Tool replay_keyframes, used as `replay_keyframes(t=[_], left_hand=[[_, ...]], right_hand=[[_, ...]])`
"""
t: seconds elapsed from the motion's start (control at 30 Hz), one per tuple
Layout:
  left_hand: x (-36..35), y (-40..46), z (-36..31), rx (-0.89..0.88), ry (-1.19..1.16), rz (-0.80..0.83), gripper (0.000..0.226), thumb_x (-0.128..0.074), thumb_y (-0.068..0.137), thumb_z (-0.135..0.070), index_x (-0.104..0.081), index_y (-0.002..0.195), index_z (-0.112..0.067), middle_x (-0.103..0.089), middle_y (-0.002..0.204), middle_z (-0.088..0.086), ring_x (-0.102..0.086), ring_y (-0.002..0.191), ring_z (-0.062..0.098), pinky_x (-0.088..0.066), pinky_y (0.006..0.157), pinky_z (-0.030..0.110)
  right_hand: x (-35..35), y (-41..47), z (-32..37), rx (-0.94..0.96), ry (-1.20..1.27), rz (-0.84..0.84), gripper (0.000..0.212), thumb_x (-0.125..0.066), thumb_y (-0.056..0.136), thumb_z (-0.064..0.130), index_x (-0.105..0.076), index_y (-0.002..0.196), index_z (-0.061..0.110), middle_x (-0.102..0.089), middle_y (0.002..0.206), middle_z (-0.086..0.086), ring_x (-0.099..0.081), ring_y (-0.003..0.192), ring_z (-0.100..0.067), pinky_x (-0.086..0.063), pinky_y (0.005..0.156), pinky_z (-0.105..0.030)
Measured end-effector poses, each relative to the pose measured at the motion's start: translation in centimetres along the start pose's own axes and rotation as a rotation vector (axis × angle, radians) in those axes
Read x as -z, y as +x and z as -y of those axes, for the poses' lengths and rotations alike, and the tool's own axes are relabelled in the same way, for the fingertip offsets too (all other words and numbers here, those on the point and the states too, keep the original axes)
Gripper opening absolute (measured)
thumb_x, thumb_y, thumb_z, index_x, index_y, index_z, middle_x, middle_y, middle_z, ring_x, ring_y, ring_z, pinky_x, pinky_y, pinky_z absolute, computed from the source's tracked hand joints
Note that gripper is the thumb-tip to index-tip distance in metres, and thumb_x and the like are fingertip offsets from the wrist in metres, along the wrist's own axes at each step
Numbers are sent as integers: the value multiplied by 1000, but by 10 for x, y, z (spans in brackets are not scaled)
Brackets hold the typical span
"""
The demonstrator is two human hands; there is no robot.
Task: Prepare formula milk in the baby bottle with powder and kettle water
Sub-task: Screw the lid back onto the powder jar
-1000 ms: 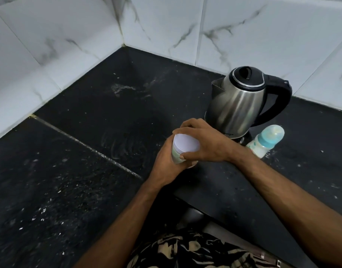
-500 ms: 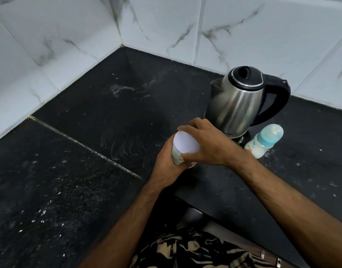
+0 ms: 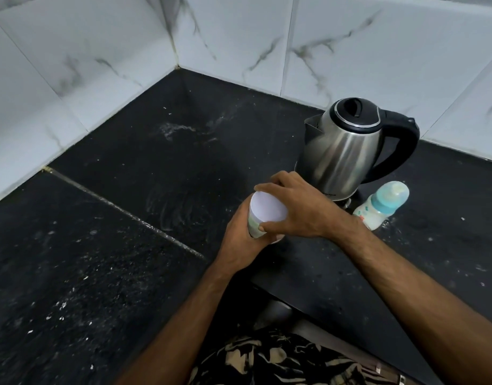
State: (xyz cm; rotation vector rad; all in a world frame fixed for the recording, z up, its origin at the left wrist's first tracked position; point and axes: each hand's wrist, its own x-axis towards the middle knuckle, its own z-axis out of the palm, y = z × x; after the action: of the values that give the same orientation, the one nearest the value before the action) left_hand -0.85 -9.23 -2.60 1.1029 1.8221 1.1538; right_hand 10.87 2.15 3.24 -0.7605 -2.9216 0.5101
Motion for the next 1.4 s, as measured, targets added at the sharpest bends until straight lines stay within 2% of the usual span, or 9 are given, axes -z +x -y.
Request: replay_keyframes(t=[0.23,0.37,0.47,0.63,0.77,0.97,1.13,1.27,1.4], left_hand=[[1,-2,6,-2,-2,-12,86,-88,70,-27,-38,139,-35,-52,130,-18,-50,113,-10,-42,90,6],[1,-1,6,11,-8,-15,86,-87,70,-19,-34,135,-38,-49,124,-27,-46,106,-26,-38,83,-3],[0,0,3,23,-21,3,90,-84,74,-12,-31,145,-27,-43,130,-18,-44,113,-13,-33,90,-1],[2,-3,2,15,-10,10,92,-86,73,-25,-33,147,-22,-48,143,-7,-48,127,7,-43,107,27],[2,-3,1,38,-1,12,93,-87,72,-24,-31,147,-27,-47,138,-11,-45,120,1,-40,100,13],[0,0,-4,25,10,21,89,-84,74,-12,-33,146,-16,-48,145,7,-46,132,22,-39,111,44],[1,-1,1,24,-11,12,91,-86,73,-19,-34,147,-19,-49,143,2,-48,130,18,-43,109,37],[1,-2,8,3,-38,-7,88,-86,73,-21,-37,145,-23,-53,137,-7,-53,118,4,-44,98,10],[0,-1,6,-17,-55,-8,90,-86,72,-18,-35,146,-21,-51,141,-3,-50,126,10,-45,105,26]], right_hand=[[2,-3,-1,-103,-83,-60,93,-58,66,84,-46,141,30,-49,118,6,-44,107,-14,-46,90,-31],[2,-4,-6,-9,-22,15,90,-67,75,69,-34,149,31,-42,139,4,-40,123,-16,-43,101,-32],[-1,-3,-7,62,45,83,83,-74,76,51,-36,147,33,-39,142,7,-39,126,-15,-42,102,-31],[5,1,-7,54,64,-33,79,-75,74,48,-44,143,29,-45,136,4,-42,122,-17,-45,100,-35],[0,1,-7,42,42,-7,80,-74,74,52,-41,144,32,-45,135,6,-42,121,-16,-45,100,-35],[-7,-2,-8,11,7,-34,87,-72,72,65,-40,146,32,-44,136,6,-42,120,-15,-47,98,-36],[-8,-11,-10,-83,18,-131,87,-56,68,81,-50,138,30,-53,121,7,-49,108,-14,-49,90,-36],[-9,-12,-17,-46,112,-229,79,-57,77,75,-51,138,25,-52,128,5,-49,116,-14,-49,95,-34],[-16,-12,-15,105,137,-79,74,-66,84,58,-41,147,26,-43,146,4,-44,128,-14,-45,102,-31]])
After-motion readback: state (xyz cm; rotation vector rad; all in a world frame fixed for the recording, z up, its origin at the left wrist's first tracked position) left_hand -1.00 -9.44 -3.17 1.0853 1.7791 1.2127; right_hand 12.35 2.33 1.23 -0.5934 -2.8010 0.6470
